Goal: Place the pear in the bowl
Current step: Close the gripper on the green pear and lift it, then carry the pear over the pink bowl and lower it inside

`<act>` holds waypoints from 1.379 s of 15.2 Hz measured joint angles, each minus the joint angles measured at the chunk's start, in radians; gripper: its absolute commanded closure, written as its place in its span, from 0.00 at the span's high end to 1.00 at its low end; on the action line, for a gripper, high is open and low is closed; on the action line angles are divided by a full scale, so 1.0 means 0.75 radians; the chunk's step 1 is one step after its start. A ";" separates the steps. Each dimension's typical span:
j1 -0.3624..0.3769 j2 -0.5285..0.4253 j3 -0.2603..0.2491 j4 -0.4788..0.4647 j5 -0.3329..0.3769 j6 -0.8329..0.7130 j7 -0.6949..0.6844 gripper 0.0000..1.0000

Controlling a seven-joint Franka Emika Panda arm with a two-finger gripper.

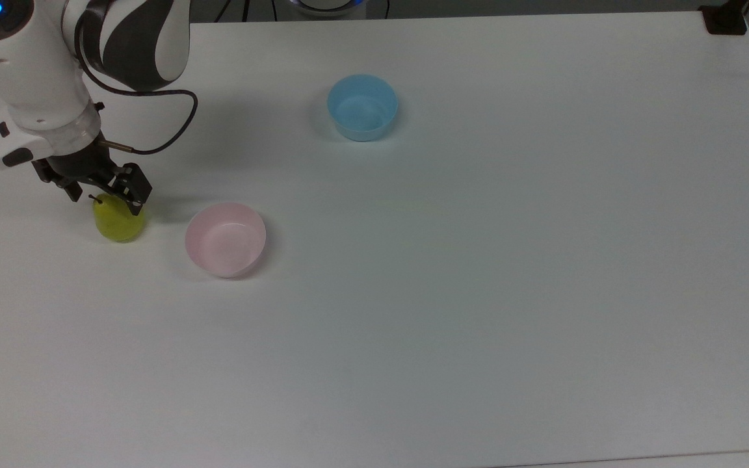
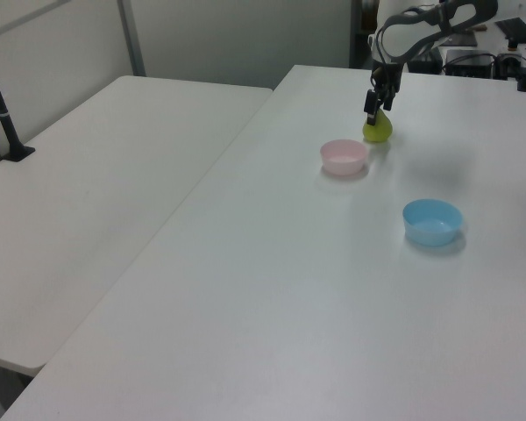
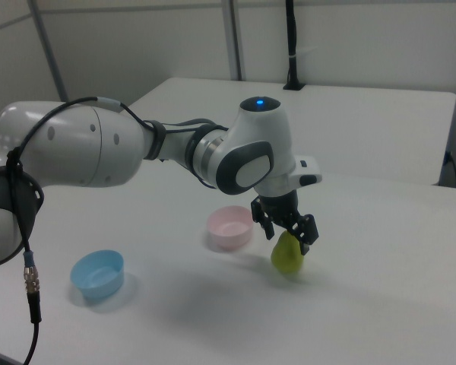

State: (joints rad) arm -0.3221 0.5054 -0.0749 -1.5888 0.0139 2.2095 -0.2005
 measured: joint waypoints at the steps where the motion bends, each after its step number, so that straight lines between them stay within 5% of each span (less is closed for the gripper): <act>1: 0.002 0.005 0.001 -0.005 0.000 0.005 0.000 0.81; 2: 0.003 0.008 0.001 -0.011 -0.004 0.007 0.000 0.66; 4: 0.005 0.012 0.001 -0.025 -0.025 0.012 0.000 0.14; 5: 0.005 0.013 0.001 -0.029 -0.029 0.015 0.000 0.00; 12: 0.007 -0.015 0.002 -0.014 -0.031 0.011 0.000 0.00; 15: 0.012 -0.071 0.011 0.064 -0.032 -0.182 0.000 0.00; 21: 0.024 -0.121 0.168 0.296 -0.032 -0.598 0.063 0.00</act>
State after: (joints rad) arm -0.3039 0.4149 0.0512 -1.3670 -0.0099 1.7607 -0.1536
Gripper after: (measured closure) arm 0.370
